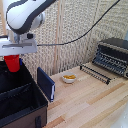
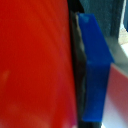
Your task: Kindly spot and seek the red cup placed ahead of you. Cautiously adjust your gripper towards the red cup, gripping it gently. Find the after-storage area of the caddy. Relocate the red cup in your grip over the rear portion and softly release it into the compartment.
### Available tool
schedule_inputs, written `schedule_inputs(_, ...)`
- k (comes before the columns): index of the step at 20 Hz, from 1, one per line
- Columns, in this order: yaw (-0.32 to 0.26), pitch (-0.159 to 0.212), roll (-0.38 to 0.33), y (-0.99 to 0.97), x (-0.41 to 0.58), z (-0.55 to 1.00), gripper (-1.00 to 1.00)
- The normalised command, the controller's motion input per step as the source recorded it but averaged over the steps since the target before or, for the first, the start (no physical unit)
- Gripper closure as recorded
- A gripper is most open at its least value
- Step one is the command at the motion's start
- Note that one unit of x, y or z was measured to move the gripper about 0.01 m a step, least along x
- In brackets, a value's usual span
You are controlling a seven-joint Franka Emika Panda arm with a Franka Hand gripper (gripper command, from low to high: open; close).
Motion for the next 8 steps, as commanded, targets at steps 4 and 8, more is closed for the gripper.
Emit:
schedule_inputs(4,0.132,0.016,-0.007,-0.04,0.299,0.50,-1.00)
schedule_inputs(8,0.141,0.040,0.074,-0.21,0.252,0.70,-1.00)
